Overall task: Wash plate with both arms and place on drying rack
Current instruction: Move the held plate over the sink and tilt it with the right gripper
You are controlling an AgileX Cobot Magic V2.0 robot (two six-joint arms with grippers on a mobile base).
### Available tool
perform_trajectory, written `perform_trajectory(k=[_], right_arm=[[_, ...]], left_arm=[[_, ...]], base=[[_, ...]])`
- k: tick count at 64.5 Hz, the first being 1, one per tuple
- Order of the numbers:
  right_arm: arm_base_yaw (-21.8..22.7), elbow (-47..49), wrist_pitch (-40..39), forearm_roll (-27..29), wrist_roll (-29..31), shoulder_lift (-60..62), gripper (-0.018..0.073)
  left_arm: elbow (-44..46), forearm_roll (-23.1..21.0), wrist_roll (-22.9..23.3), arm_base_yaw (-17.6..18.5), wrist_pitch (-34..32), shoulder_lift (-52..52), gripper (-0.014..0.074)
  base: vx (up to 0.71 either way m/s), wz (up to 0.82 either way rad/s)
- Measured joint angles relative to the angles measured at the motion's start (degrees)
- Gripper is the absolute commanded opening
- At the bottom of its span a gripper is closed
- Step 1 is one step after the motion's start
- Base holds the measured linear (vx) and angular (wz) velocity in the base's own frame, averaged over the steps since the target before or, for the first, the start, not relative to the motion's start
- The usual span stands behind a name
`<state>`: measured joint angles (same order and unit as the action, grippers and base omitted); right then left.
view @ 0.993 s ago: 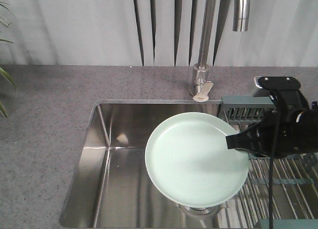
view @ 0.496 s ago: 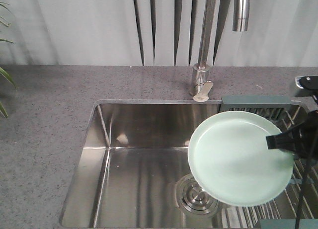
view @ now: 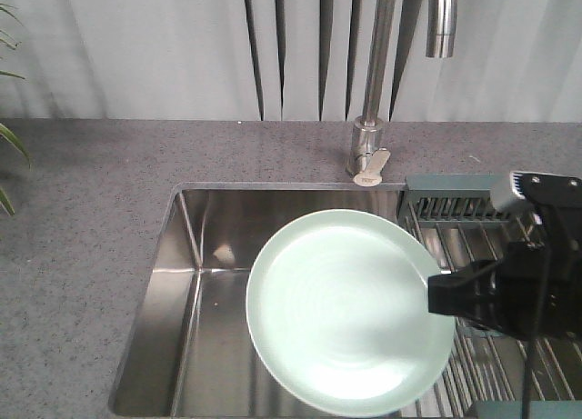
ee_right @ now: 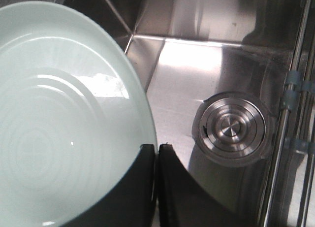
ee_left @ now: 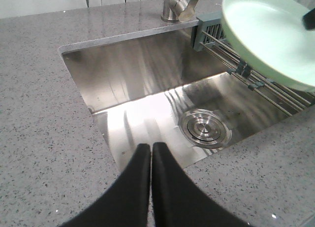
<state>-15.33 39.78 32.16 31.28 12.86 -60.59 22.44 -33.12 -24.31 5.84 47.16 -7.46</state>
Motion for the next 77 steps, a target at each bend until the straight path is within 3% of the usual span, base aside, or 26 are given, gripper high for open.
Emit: perform_trajectory(k=[14,24,34,44,50,58,69,77], right_arm=[[0.3,4.8,-9.5,-2.0,-0.4,-12.8,-0.0003],[4.9,6.7,-9.1,-4.2,-1.5,-13.7,-0.0003],[11.4,6.8,-0.7,-9.0,-2.1,-8.8,-0.0003],[12.9,6.8,11.5,-14.1,-3.5,-2.1,-0.0003],[11.2,6.2,16.2,-14.4,-5.1,2.1,-0.0003],[6.1,2.7,15.1,-10.9,-6.6,6.1,-0.0003],[-1.9,1.1,6.0,-7.9,-10.3,2.4,-0.0003],[-4.5,3.5,-1.3,-7.6,-11.4,-6.4,-0.0003]], left_arm=[[0.0,0.0,0.0,0.0,0.0,0.0,-0.0006],[0.0,0.0,0.0,0.0,0.0,0.0,-0.0006],[0.0,0.0,0.0,0.0,0.0,0.0,-0.0006],[0.0,0.0,0.0,0.0,0.0,0.0,-0.0006],[0.0,0.0,0.0,0.0,0.0,0.0,-0.0006],[0.0,0.0,0.0,0.0,0.0,0.0,-0.0006],[0.0,0.0,0.0,0.0,0.0,0.0,-0.0006],[0.0,0.0,0.0,0.0,0.0,0.0,-0.0006]], base=[[0.0,0.0],[0.0,0.0],[0.0,0.0],[0.0,0.0],[0.0,0.0],[0.0,0.0],[0.0,0.0],[0.0,0.0]])
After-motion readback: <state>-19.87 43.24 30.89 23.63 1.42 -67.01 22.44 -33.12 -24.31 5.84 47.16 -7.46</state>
